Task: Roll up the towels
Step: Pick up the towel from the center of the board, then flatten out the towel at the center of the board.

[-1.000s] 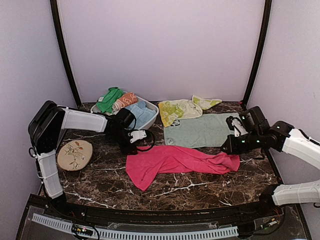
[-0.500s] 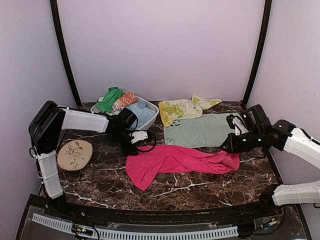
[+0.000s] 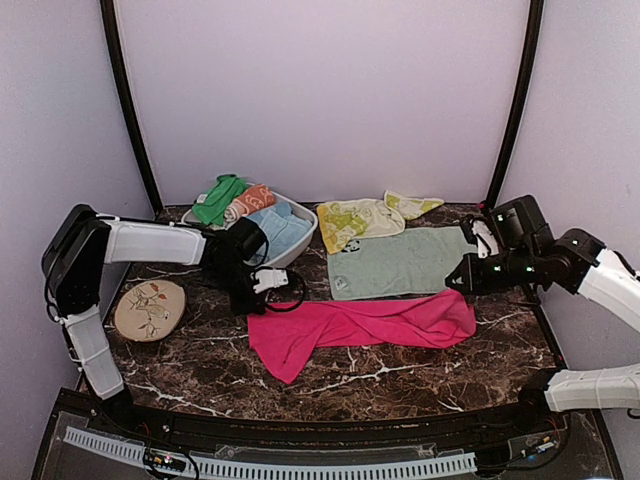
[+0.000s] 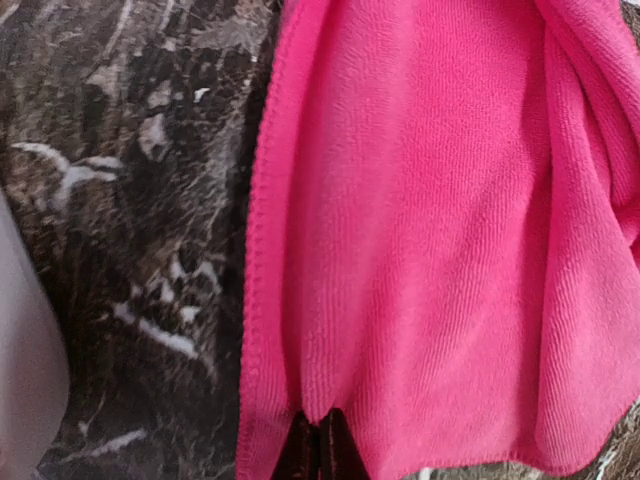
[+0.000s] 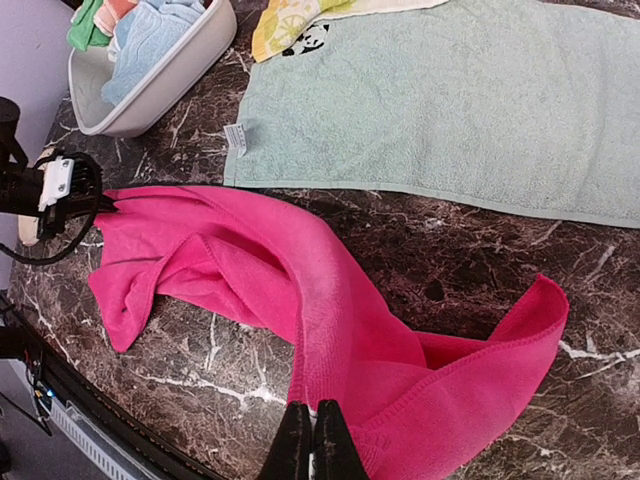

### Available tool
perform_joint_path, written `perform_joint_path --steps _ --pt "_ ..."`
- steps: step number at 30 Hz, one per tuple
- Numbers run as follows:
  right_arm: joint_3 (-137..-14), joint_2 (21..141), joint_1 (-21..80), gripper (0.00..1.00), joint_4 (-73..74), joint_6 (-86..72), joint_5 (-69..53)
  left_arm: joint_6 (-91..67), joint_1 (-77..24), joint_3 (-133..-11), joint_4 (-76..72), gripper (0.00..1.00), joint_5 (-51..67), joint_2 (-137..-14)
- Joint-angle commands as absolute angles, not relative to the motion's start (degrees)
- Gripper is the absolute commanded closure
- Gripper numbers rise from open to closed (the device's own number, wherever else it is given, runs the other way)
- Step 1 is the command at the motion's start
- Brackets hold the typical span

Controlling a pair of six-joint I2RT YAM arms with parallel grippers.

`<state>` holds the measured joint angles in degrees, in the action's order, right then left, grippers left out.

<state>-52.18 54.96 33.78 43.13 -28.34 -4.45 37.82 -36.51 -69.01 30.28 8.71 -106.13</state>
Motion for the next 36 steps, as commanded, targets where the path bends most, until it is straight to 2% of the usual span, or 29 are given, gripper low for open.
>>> perform_joint_path --steps 1,9,19,30,36 --pt "-56.94 54.54 34.03 1.00 43.88 -27.17 -3.47 38.62 -36.73 -67.49 32.93 1.00 2.34 -94.75" --pt "-71.30 56.44 33.82 1.00 46.86 -27.58 -5.72 43.38 -36.71 -70.50 38.11 1.00 -5.23 -76.37" --pt "-82.34 53.12 34.29 1.00 55.54 -29.04 -7.71 48.89 -36.78 -77.29 50.02 1.00 -4.47 -59.80" --pt "-83.75 46.01 34.30 1.00 63.97 -31.19 -7.46 45.42 -36.83 -87.38 71.13 1.00 4.10 -54.29" --pt "-75.35 46.19 34.31 1.00 62.91 -31.98 -4.06 44.51 -36.82 -80.52 71.00 1.00 4.75 -53.64"
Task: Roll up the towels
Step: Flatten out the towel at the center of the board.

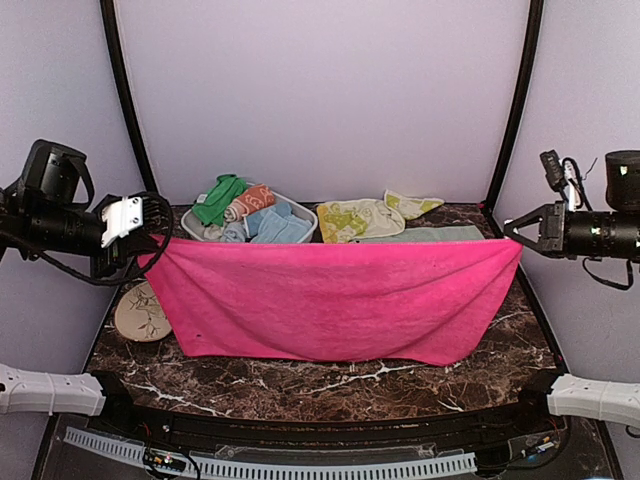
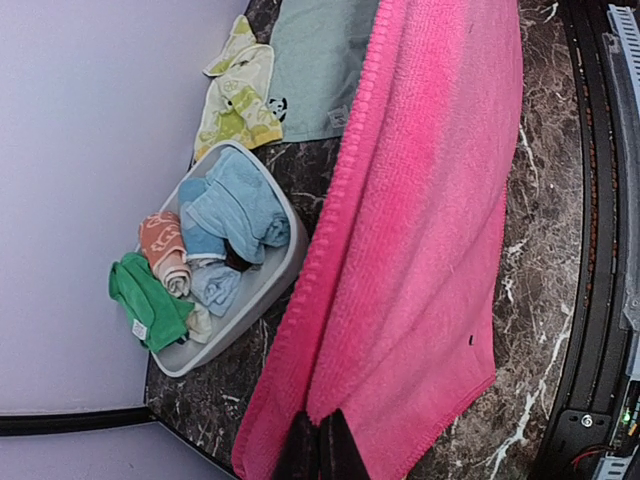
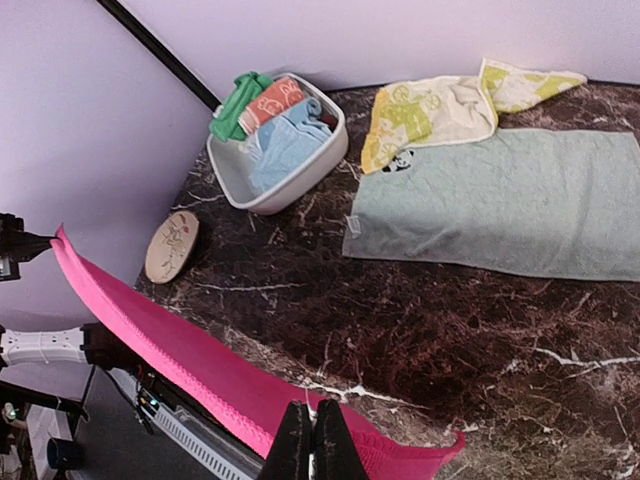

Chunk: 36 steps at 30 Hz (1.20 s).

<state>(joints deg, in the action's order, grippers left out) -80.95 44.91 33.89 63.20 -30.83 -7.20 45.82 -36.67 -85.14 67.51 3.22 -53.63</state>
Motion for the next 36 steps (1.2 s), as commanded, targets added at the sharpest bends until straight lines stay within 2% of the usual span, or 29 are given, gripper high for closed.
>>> perform_joint_path --steps 1,5,11,16,25,36 --pt "-73.15 46.64 34.31 1.00 61.39 -32.13 -3.24 44.51 -36.82 -78.60 69.88 1.00 4.58 -53.57" --pt "-63.40 50.24 34.25 1.00 54.06 -30.99 0.44 46.12 -36.80 -65.75 61.45 1.00 1.31 -53.64" --pt "-55.54 59.39 33.76 1.00 41.55 -28.33 2.96 50.91 -36.74 -47.46 38.08 1.00 -11.84 -57.59" --pt "-52.51 63.96 32.69 1.00 34.32 -26.70 3.36 56.52 -36.16 -37.46 14.71 1.00 -19.48 -62.03" --pt "-51.26 71.21 30.00 1.00 26.48 -24.87 5.05 58.74 -32.15 -39.38 -2.73 1.00 -23.01 -76.28" --pt "-54.28 77.42 26.18 1.00 23.97 -22.22 4.40 57.54 -28.60 -44.99 -5.47 1.00 -21.48 -83.86"
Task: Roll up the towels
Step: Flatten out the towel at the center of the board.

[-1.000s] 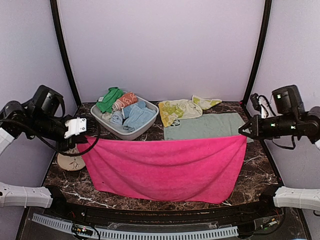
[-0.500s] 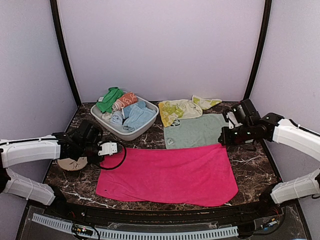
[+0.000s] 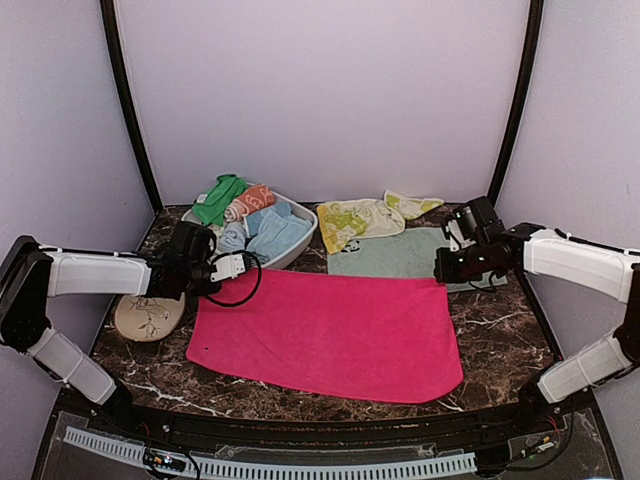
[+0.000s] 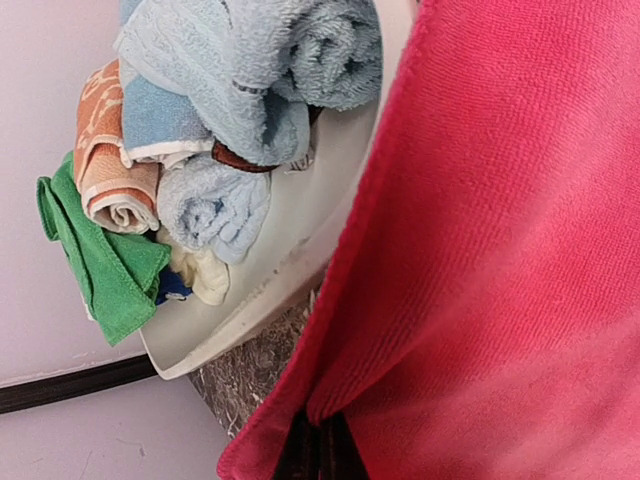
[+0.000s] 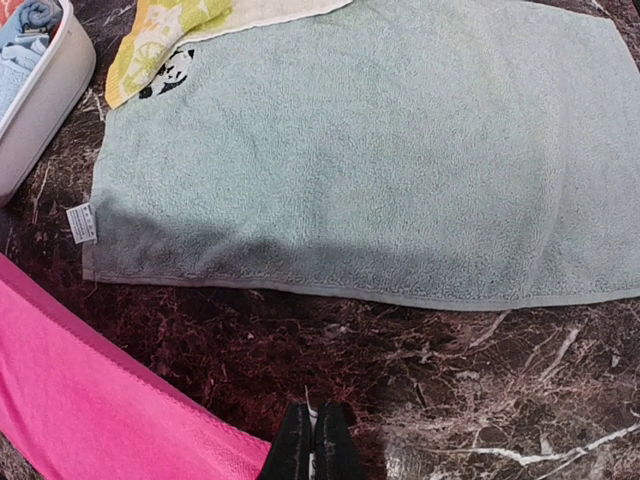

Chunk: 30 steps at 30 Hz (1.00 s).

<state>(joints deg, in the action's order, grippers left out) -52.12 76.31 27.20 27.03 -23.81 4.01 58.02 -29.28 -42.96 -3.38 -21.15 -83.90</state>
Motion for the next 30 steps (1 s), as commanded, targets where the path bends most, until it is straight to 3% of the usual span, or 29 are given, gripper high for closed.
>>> perform_joint_path --steps 1,21,30 --pt "-54.36 77.69 25.99 1.00 23.72 -22.09 4.39 57.18 -28.60 -45.11 -5.10 1.00 -21.07 -83.66" --pt "-58.00 82.20 22.68 1.00 22.45 -19.84 5.02 56.47 -28.10 -43.45 -9.74 1.00 -21.35 -83.47" --pt "-47.35 74.00 23.56 1.00 23.57 -21.86 0.76 54.93 -27.77 -39.60 -1.03 1.00 -15.99 -73.89"
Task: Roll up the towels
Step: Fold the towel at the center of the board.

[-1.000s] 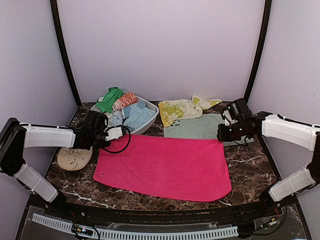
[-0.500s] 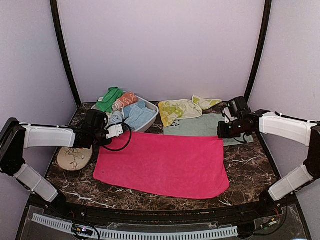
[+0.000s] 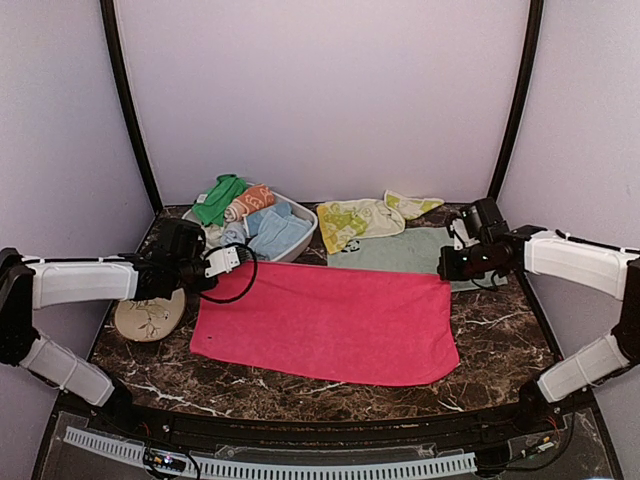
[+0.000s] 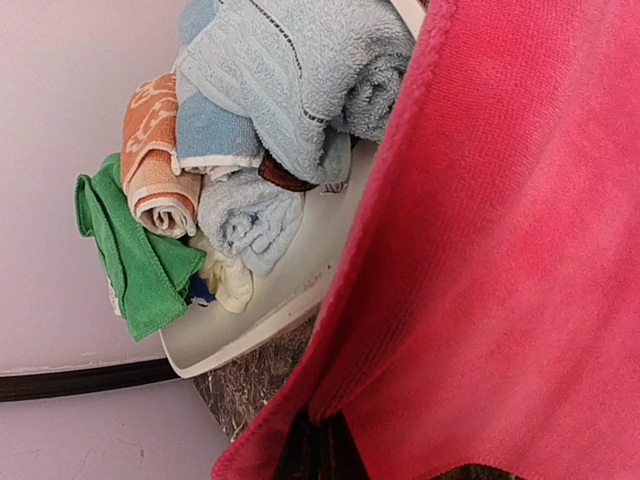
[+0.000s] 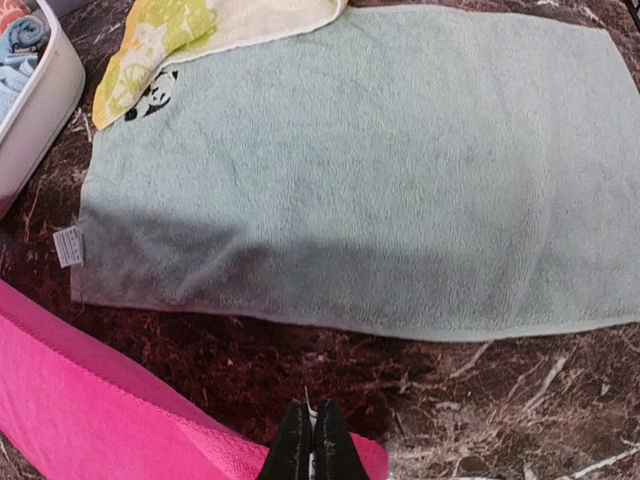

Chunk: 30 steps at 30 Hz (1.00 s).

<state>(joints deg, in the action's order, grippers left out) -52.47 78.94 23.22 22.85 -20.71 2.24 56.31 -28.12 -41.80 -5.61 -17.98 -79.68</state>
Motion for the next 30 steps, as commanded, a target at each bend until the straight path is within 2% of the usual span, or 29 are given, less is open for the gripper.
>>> perform_joint_path --steps 1,7,21,30 --pt "-46.08 72.56 23.74 1.00 24.01 -22.36 0.73 54.88 -27.72 -39.02 0.72 1.00 -15.48 -72.35" --pt "-40.63 63.20 27.08 1.00 26.88 -26.84 1.99 53.99 -27.69 -34.54 7.39 1.00 -9.62 -64.39" --pt "-39.88 55.36 39.80 1.00 43.38 -47.61 13.26 51.52 -27.73 -32.53 16.96 1.00 -4.53 -61.57" --pt "-37.56 56.60 44.94 1.00 46.84 -54.38 15.68 51.60 -27.76 -30.86 17.88 1.00 -4.03 -61.20"
